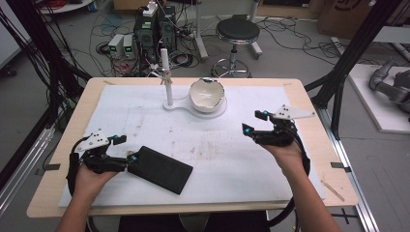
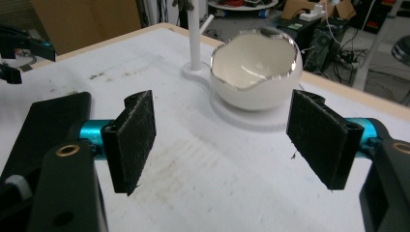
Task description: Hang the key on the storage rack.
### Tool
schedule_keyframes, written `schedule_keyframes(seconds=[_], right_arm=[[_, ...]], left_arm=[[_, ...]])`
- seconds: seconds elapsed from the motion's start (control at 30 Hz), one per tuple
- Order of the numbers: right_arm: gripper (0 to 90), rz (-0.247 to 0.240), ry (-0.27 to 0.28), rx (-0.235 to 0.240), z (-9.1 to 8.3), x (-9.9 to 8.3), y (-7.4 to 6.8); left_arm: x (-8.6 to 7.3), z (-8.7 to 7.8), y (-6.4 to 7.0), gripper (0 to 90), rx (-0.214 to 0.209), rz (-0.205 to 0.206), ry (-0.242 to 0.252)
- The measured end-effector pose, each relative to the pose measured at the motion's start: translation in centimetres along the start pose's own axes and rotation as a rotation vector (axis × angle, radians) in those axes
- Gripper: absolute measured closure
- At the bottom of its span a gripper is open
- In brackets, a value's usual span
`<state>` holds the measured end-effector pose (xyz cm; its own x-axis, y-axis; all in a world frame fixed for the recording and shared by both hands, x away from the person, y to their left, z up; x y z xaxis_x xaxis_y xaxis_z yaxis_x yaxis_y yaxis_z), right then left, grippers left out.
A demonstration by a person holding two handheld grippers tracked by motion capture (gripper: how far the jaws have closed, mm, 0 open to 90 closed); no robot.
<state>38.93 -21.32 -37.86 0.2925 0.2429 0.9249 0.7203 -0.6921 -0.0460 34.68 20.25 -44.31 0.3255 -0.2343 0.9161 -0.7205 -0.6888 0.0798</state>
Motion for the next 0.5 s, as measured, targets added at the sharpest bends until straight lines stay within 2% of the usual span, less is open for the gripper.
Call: schedule_keyframes(seconds=[0.13, 0.27, 0.33, 0.43, 0.5], right_arm=[[23.6, 0.035, 0.01, -0.016, -0.6, -2.8, 0.2], [21.3, 0.044, 0.014, -0.039, -0.9, -3.5, 0.4], [19.7, 0.044, 0.03, -0.07, -1.3, -3.8, 0.7], [18.5, 0.066, 0.033, -0.102, -1.5, -4.6, 1.1], [18.4, 0.083, 0.03, -0.106, -1.5, -5.2, 1.3]], left_arm=[[0.6, 0.2, 0.1, 15.5, -0.009, 0.011, 0.02], [0.4, 0.4, 0.0, 15.5, -0.012, 0.011, 0.008], [0.2, 0.5, 0.1, 15.6, -0.016, 0.016, 0.0], [0.2, 0.5, 0.1, 15.5, -0.016, 0.025, -0.001], [0.2, 0.5, 0.0, 15.5, -0.015, 0.023, 0.003]])
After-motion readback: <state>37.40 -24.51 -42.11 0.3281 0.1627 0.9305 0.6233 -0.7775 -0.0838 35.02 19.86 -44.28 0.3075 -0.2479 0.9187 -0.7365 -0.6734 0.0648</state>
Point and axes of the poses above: each handheld gripper's, and its own axes: z roughly forward along the jaws, x roughly out of its top, y roughly to its right, the point moved 8 cm from there along z, roughly forward along the jaws
